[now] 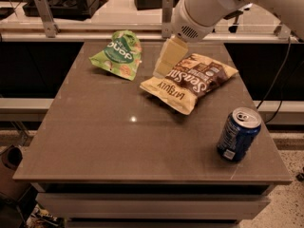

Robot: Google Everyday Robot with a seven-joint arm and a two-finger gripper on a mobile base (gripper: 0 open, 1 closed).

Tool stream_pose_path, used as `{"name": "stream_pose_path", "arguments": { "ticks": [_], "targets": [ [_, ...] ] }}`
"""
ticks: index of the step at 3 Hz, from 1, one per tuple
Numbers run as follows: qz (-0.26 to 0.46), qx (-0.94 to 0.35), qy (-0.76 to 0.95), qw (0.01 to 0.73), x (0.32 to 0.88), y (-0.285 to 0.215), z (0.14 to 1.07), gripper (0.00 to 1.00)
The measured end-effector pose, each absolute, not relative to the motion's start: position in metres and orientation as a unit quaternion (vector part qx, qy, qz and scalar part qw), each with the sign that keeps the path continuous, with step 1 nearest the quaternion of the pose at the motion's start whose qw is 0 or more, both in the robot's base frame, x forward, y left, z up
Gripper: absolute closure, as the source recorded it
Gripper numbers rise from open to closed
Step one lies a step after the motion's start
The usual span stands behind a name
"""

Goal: Pick green rice chip bag

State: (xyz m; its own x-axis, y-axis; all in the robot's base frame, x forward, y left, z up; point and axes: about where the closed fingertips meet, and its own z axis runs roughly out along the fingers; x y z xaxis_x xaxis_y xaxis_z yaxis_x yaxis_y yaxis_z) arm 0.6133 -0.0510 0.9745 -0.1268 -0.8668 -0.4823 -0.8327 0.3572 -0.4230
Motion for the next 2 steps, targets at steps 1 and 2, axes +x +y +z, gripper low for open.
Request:
{"name": "stream_pose_path", "arguments": {
  "ticks": [1,2],
  "targets": [
    [-0.025,-0.566,0.75,0.34,0.613,-0.051,0.974,0.0],
    [-0.033,-0.572,0.749,0.333,0.636,-0.032,0.968,0.0]
  ]
}}
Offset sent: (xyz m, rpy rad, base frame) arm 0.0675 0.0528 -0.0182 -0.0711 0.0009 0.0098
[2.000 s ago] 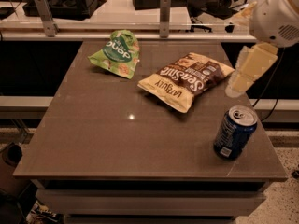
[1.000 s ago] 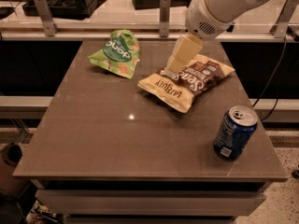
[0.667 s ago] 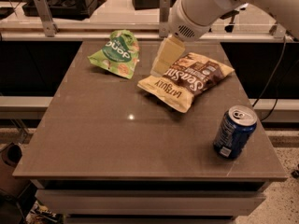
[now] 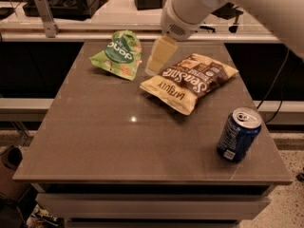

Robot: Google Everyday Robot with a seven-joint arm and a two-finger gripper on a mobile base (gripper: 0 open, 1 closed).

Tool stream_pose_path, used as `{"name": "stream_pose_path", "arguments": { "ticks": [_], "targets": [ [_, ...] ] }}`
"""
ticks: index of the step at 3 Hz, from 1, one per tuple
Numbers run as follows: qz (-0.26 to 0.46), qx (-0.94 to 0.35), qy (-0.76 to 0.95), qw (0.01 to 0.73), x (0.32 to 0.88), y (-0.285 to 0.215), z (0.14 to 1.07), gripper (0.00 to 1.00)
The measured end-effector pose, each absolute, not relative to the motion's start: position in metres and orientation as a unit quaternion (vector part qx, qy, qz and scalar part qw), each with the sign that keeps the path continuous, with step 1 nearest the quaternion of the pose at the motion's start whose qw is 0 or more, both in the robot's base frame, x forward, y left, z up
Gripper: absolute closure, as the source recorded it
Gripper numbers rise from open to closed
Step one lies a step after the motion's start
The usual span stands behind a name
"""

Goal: Pick green rice chip bag

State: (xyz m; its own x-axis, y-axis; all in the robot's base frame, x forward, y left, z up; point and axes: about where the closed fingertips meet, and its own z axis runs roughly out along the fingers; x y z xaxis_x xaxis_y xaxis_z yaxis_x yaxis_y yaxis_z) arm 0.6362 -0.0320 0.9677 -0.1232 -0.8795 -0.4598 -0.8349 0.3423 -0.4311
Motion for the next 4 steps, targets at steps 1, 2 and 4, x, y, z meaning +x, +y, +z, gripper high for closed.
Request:
{"name": "stream_pose_path", "arguments": {
  "ticks": [1,2,4],
  "targets": [
    [-0.054,-0.581,0.751,0.309,0.668,0.002,0.948,0.0],
    [-0.072,-0.588,0.753,0.285,0.7,0.038,0.925,0.0],
    [-0.053,-0.586,0.755,0.291,0.755,0.082,0.897,0.0]
  ]
}}
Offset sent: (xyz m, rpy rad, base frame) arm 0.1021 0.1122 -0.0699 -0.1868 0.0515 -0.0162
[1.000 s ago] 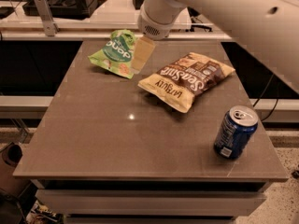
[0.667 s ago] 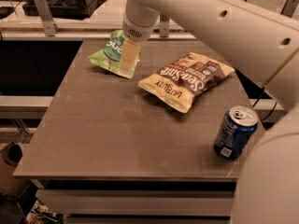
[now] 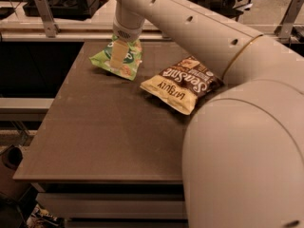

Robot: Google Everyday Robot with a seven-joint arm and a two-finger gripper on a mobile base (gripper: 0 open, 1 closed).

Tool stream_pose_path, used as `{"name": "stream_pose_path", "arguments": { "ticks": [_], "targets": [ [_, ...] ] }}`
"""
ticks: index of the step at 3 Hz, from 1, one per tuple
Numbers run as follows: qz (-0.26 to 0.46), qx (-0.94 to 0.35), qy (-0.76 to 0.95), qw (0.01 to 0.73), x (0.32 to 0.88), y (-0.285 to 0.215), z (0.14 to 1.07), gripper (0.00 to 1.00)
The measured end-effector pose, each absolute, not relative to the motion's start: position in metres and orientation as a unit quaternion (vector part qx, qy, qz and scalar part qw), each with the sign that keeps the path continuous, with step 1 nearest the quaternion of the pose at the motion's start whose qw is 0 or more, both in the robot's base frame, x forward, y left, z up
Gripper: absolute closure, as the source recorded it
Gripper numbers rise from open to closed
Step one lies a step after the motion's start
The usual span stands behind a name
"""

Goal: Pick green rice chip bag

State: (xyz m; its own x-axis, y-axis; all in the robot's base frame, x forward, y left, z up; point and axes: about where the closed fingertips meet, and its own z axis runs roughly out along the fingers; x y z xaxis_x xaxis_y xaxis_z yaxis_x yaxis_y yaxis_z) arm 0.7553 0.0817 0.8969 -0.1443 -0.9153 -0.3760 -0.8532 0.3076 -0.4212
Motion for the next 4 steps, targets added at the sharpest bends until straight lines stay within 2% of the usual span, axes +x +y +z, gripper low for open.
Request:
{"name": "stream_pose_path", "arguments": {
  "ticks": [4],
  "targets": [
    [0.049,-0.574,0.756,0.31,0.794,0.15,0.834,0.0]
  ]
}}
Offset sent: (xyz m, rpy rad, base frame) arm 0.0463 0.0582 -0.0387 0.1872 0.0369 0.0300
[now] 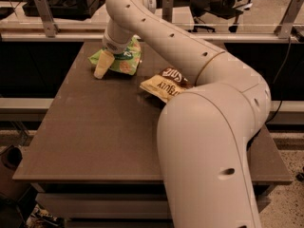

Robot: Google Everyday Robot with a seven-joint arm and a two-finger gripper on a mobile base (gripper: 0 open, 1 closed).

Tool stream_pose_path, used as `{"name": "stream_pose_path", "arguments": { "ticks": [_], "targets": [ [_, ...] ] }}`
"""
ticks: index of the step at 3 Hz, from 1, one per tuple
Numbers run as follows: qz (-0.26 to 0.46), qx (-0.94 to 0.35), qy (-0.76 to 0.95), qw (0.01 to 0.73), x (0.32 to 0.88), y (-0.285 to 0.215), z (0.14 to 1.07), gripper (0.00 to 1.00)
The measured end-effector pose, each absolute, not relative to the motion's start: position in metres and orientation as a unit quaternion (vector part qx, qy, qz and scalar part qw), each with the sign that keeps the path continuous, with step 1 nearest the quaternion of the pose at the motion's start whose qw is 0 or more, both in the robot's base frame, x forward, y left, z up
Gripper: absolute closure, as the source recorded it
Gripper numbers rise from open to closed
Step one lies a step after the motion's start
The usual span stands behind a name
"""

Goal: Pick green rice chip bag

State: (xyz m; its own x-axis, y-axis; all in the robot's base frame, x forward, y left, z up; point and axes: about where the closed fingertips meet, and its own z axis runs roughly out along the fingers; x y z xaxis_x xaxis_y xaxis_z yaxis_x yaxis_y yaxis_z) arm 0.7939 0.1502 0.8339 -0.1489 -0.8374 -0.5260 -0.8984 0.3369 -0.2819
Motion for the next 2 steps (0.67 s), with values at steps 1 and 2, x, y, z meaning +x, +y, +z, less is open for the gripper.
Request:
{"name": "stream_pose_path", "arguments": {
  "ticks": [1,2],
  "targets": [
    [0.061,-0.57,0.759,0.31,0.7943,0.1595,0.8214,0.17],
    [0.061,-0.57,0.759,0.309,0.7943,0.1595,0.8257,0.4]
  ]
}}
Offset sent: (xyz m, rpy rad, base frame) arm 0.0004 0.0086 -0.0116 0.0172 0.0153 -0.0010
